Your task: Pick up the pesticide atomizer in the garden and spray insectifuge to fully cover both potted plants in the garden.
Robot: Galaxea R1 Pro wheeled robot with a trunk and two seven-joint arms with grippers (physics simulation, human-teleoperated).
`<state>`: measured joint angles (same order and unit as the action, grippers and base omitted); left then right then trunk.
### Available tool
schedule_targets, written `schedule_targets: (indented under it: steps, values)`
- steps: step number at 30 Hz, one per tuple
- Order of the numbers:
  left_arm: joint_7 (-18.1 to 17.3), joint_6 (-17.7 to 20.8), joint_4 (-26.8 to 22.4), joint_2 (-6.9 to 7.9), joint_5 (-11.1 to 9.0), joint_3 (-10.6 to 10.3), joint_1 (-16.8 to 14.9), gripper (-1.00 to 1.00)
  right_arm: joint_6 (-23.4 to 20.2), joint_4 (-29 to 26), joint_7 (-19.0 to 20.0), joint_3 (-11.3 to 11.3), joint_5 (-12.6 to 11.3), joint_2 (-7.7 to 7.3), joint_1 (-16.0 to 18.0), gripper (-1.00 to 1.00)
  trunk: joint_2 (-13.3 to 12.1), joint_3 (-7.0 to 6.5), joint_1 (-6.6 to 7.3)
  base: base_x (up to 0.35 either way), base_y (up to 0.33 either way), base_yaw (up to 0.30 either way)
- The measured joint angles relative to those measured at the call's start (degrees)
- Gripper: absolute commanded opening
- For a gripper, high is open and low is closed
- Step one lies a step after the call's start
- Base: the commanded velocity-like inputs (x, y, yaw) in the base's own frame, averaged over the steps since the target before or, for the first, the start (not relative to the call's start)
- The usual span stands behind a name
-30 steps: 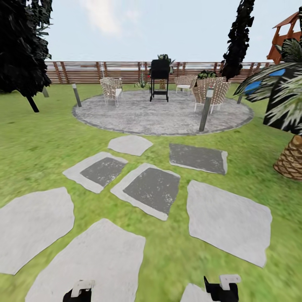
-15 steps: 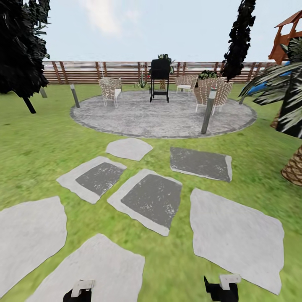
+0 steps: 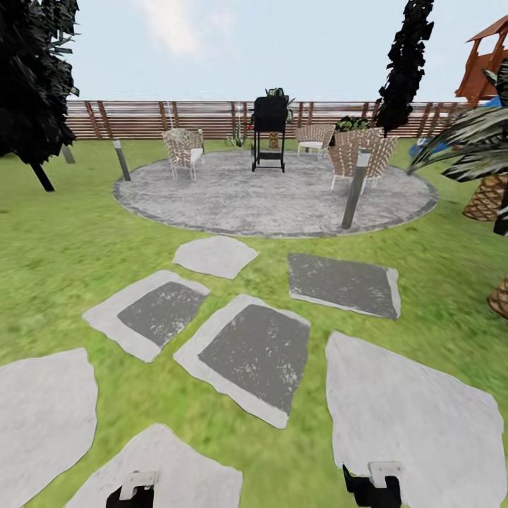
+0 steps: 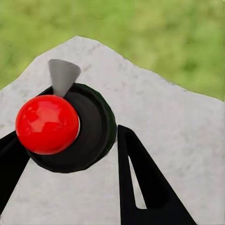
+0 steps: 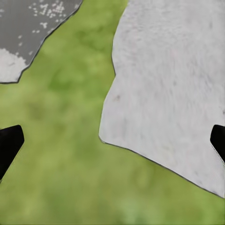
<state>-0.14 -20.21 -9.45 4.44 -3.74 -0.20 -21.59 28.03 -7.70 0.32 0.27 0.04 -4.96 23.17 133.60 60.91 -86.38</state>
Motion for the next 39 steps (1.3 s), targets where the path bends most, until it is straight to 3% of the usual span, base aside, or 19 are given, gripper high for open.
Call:
schedule_targets:
  steps: [39]
  values:
    - [0.0,0.0,0.0,-0.05,0.1,0.0,0.0,-1.00,-0.1,0.0,0.0,0.0,0.1,0.74,0.0,1.00,0.0,0.00,0.00,0.336,0.000,0.000]
